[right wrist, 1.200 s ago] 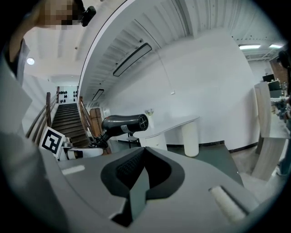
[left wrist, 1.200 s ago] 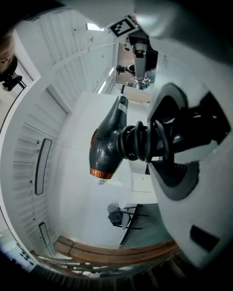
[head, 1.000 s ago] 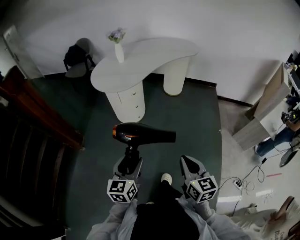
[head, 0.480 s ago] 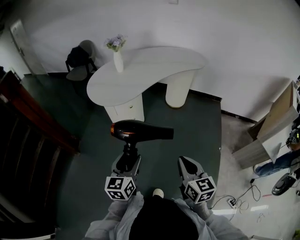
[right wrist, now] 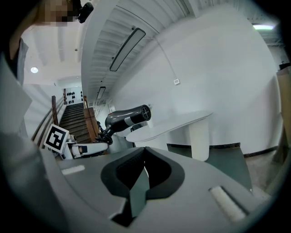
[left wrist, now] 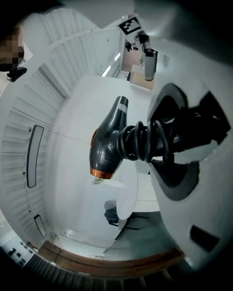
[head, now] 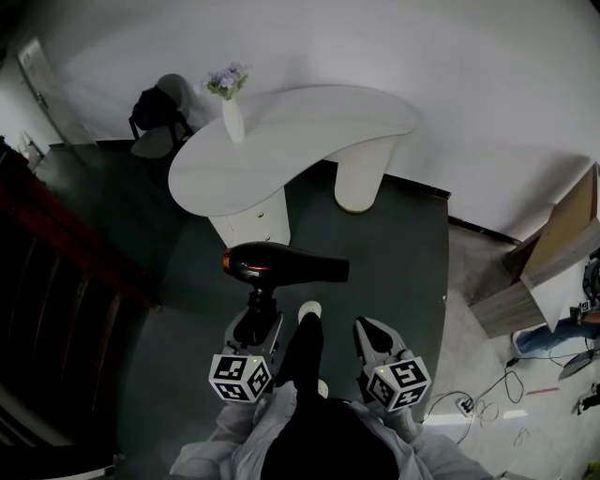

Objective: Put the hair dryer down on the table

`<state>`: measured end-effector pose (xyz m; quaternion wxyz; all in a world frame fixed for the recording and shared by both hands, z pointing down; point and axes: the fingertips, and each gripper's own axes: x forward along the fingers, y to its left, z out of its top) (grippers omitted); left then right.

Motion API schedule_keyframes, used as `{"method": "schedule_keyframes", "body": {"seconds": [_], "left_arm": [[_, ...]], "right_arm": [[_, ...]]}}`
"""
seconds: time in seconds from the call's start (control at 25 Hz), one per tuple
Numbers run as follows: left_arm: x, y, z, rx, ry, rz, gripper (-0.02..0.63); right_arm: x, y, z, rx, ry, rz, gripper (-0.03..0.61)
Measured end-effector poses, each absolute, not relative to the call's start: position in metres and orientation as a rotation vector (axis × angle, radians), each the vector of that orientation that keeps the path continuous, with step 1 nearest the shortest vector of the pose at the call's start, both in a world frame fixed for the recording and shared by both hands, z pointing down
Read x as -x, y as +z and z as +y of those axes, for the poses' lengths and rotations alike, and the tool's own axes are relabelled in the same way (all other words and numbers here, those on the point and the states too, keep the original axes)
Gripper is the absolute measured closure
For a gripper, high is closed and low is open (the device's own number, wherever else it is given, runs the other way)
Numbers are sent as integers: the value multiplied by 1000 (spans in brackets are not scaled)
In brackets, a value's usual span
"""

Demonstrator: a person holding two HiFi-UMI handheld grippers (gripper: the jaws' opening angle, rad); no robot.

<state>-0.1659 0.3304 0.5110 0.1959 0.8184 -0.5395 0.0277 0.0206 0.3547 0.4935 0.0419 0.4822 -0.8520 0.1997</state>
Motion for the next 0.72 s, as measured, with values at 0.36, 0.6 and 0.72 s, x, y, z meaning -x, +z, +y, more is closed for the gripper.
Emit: {"method": "schedule_keyframes", "body": {"seconds": [0.36, 0.6, 0.72], "left_arm": [[156, 502, 224, -2326, 69, -1498, 353], [158, 477, 129, -2352, 65, -1485, 353], [160, 472, 82, -2363, 72, -1482, 353]], "right_arm": [[-32, 480, 253, -1511, 592, -2617, 569], [-34, 453, 159, -1551, 596, -2636, 569], [-29, 452, 112, -1551, 609, -2640, 569]]}}
